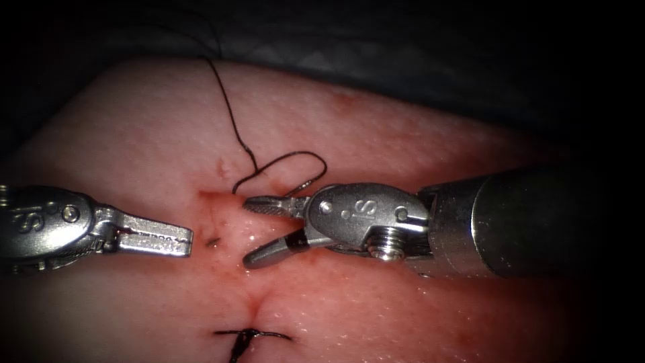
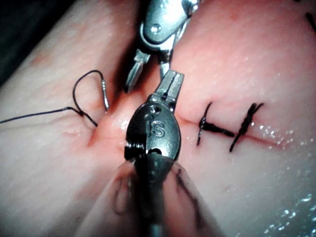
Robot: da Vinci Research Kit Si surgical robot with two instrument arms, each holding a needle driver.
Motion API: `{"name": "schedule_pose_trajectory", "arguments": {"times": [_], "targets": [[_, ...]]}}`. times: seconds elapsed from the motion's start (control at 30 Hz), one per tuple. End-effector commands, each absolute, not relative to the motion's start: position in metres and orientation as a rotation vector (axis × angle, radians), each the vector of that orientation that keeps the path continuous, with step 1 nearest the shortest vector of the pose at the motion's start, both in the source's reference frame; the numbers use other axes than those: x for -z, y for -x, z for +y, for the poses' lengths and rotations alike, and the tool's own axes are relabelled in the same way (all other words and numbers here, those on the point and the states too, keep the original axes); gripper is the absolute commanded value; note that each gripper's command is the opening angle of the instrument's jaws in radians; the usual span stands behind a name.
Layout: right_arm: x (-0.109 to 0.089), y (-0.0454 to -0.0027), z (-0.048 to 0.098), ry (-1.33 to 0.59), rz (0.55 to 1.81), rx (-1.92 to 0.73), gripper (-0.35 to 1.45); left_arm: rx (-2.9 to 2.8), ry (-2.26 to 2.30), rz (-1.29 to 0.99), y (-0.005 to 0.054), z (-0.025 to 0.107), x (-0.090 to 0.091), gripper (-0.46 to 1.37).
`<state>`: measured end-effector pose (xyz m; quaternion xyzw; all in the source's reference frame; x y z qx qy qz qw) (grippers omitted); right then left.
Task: Wound Closure
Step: Using the left gripper, extract the needle from the wound.
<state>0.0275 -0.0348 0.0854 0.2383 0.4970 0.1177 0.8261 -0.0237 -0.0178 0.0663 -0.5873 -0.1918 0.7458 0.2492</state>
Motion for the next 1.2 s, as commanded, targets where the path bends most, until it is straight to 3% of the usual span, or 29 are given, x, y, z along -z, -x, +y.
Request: {"name": "schedule_pose_trajectory", "arguments": {"times": [0.03,0.2,0.33,0.4,0.57,0.8,0.93,1.03,1.2], "targets": [[-0.0854,-0.0275,-0.0348,-0.508,1.056,-0.249,0.70,-2.032,1.603,-0.527,0.0237,-0.0178,-0.0663,-0.35],[-0.0854,-0.0275,-0.0348,-0.508,1.056,-0.249,0.70,-2.032,1.603,-0.527,0.0237,-0.0178,-0.0663,-0.35],[-0.0854,-0.0275,-0.0348,-0.508,1.056,-0.249,0.70,-2.038,1.598,-0.507,0.0236,-0.0174,-0.0661,0.20],[-0.0854,-0.0275,-0.0348,-0.508,1.056,-0.249,0.70,-2.037,1.582,-0.485,0.0236,-0.0172,-0.0660,0.28],[-0.0852,-0.0278,-0.0344,-0.326,1.119,0.062,0.82,-2.018,1.560,-0.491,0.0236,-0.0172,-0.0660,0.44],[-0.0841,-0.0275,-0.0349,-0.312,1.169,0.040,1.02,-1.994,1.531,-0.514,0.0237,-0.0178,-0.0660,0.47],[-0.0833,-0.0270,-0.0344,-0.330,1.169,0.021,1.13,-2.114,1.432,-0.542,0.0235,-0.0183,-0.0665,0.73],[-0.0828,-0.0263,-0.0341,-0.346,1.169,0.005,1.24,-2.280,1.329,-0.519,0.0235,-0.0192,-0.0673,0.77],[-0.0826,-0.0255,-0.0341,-0.369,1.160,-0.038,1.21,-2.333,1.325,-0.542,0.0238,-0.0197,-0.0688,0.77]]}}
